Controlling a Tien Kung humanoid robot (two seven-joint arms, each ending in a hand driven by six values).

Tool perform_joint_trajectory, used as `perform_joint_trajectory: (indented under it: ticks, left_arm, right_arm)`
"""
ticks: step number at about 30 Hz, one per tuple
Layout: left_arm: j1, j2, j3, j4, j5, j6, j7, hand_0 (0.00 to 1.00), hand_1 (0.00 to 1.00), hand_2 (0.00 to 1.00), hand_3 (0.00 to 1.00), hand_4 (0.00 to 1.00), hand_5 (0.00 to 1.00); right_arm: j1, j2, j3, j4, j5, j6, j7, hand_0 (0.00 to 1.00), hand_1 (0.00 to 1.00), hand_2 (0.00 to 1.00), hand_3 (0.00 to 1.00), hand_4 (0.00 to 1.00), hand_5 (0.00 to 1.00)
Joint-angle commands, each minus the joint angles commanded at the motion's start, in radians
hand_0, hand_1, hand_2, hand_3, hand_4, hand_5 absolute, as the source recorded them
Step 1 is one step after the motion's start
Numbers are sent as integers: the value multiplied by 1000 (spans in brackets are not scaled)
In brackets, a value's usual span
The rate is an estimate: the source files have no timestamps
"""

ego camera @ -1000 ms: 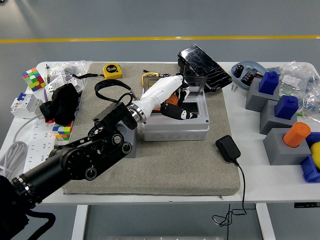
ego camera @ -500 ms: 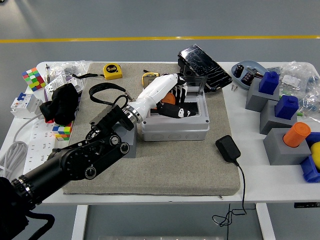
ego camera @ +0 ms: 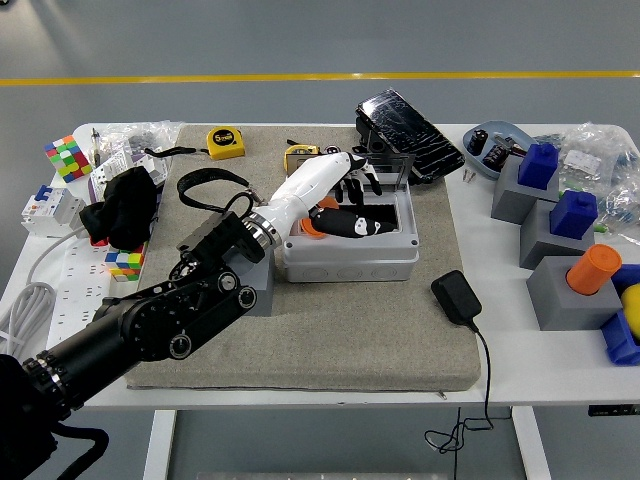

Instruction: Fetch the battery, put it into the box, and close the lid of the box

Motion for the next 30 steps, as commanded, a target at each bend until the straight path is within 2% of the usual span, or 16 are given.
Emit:
perform_joint_trajectory:
  ticks: [5,12,13,18,19,21,24,30]
  left_arm:
    - [13,0,-9,-46,1,2,4,282,373,377,475,998,362]
    - [73,0,-83,-190,87,-9,63,287,380,395,472,998,379]
    - [84,0,-95,-207,96,-10,68,365,454,459,478,998,411]
    - [149,0,-162,-283,129,-37,119,365,454,459,478,998,411]
    - [161,1,-172,-292,133,-42,128,414,507,498,498,998,427]
    - [180,12,-184,-302,135,-45,133,414,507,498,498,998,427]
    - [216,50,-214,-306,143,-52,145,414,507,498,498,998,427]
    - [264,103,-259,-327,157,-65,168,432,521,501,505,998,433]
  right_arm:
    - [-3,1,5,0,-2,-1,-1,642,663,672,576,972,580]
    - [-3,3,6,0,4,-2,1,642,663,672,576,972,579]
    - [-4,3,7,0,3,-2,1,642,663,672,576,972,579]
    - [-7,3,11,0,2,-2,2,642,663,672,576,972,579]
    - [-7,3,11,0,2,-3,3,641,663,672,576,972,579]
    - [-8,3,14,0,1,-3,3,641,663,672,576,972,579]
    - [-9,3,17,0,0,-3,4,641,663,672,576,972,579]
    - [-9,3,17,0,1,-3,6,643,663,672,576,972,579]
